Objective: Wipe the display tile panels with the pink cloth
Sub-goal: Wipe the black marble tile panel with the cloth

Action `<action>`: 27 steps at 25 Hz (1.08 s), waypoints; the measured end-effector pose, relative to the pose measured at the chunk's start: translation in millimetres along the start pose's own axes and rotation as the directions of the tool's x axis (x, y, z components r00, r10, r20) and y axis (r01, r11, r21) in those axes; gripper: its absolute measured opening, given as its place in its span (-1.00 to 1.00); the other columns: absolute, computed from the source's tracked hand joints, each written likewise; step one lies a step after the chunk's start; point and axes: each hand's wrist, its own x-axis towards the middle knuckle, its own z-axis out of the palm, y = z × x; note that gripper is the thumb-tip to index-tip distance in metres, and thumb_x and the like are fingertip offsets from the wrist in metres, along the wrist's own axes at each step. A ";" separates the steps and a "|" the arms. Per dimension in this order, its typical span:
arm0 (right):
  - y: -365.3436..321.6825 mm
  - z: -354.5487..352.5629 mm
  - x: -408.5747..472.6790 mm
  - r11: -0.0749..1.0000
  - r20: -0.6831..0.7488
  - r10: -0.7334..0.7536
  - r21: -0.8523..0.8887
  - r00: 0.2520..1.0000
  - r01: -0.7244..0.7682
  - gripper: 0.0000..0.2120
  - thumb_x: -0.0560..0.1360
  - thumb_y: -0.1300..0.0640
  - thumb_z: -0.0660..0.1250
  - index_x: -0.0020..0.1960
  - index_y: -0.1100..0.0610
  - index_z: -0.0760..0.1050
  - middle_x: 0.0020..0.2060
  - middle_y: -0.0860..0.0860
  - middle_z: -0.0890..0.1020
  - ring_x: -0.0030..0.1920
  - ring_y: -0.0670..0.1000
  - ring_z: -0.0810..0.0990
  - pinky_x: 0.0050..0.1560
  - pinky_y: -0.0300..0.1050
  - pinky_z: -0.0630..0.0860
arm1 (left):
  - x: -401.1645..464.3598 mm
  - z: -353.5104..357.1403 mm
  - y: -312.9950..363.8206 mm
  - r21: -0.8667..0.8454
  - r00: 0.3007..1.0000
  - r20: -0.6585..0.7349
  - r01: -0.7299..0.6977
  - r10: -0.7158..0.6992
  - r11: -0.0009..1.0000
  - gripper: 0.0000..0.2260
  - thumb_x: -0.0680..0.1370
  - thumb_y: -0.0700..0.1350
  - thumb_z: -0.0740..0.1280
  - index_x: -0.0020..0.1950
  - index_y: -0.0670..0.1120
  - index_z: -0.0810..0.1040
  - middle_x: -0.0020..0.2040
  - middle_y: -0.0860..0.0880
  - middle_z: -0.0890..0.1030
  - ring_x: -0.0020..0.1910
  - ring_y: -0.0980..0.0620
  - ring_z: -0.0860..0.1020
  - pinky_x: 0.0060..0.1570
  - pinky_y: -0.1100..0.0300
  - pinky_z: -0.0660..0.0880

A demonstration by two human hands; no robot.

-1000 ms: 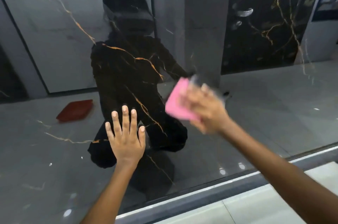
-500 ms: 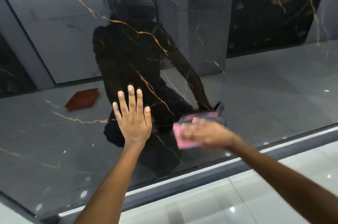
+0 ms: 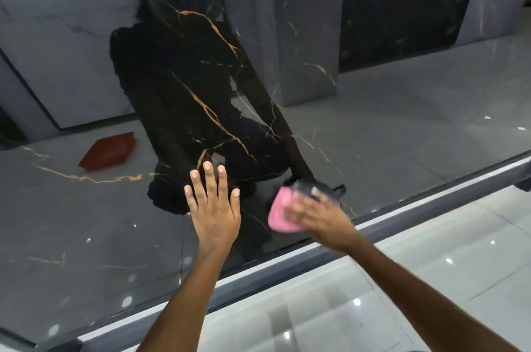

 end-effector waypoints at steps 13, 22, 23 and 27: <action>-33.8 33.8 -22.1 0.996 0.053 -0.074 0.045 0.996 0.072 0.08 0.35 -0.01 0.50 0.59 -0.01 -0.18 0.58 -0.04 -0.07 0.56 0.06 -0.10 0.50 0.09 -0.03 | -35.4 11.4 11.3 -0.026 0.997 0.058 0.054 -0.053 0.998 -0.48 0.70 0.11 -0.16 0.60 -0.04 -0.21 0.60 -0.01 -0.27 0.57 -0.07 -0.27 0.50 -0.06 -0.26; -83.5 32.4 17.2 0.805 -0.121 0.577 0.249 0.808 -0.538 -0.10 0.47 0.04 0.35 0.59 0.07 -0.17 0.57 0.04 -0.15 0.56 0.13 -0.20 0.49 0.17 -0.04 | -50.3 26.0 14.0 0.044 0.996 0.003 0.085 -0.085 0.995 -0.45 0.70 0.05 -0.08 0.59 -0.09 -0.24 0.58 -0.03 -0.32 0.55 -0.10 -0.32 0.50 -0.08 -0.29; -106.1 45.5 -14.9 0.907 -0.018 0.392 0.177 0.920 -0.383 -0.06 0.44 0.09 0.42 0.59 0.05 -0.14 0.58 0.01 -0.11 0.56 0.11 -0.17 0.49 0.16 -0.05 | -50.8 25.5 12.5 0.058 0.997 0.002 0.076 -0.077 0.995 -0.45 0.70 0.05 -0.08 0.60 -0.09 -0.24 0.58 -0.04 -0.32 0.55 -0.11 -0.32 0.50 -0.09 -0.28; -62.7 68.6 -27.2 0.906 -0.171 0.403 0.213 0.899 -0.366 -0.36 0.62 0.02 0.15 0.58 -0.04 -0.09 0.56 -0.06 -0.02 0.53 0.13 0.06 0.39 0.18 0.18 | -50.3 31.8 11.8 0.067 0.999 -0.040 0.039 -0.036 0.997 -0.40 0.68 0.03 0.01 0.60 -0.10 -0.24 0.59 -0.05 -0.30 0.56 -0.12 -0.31 0.50 -0.10 -0.27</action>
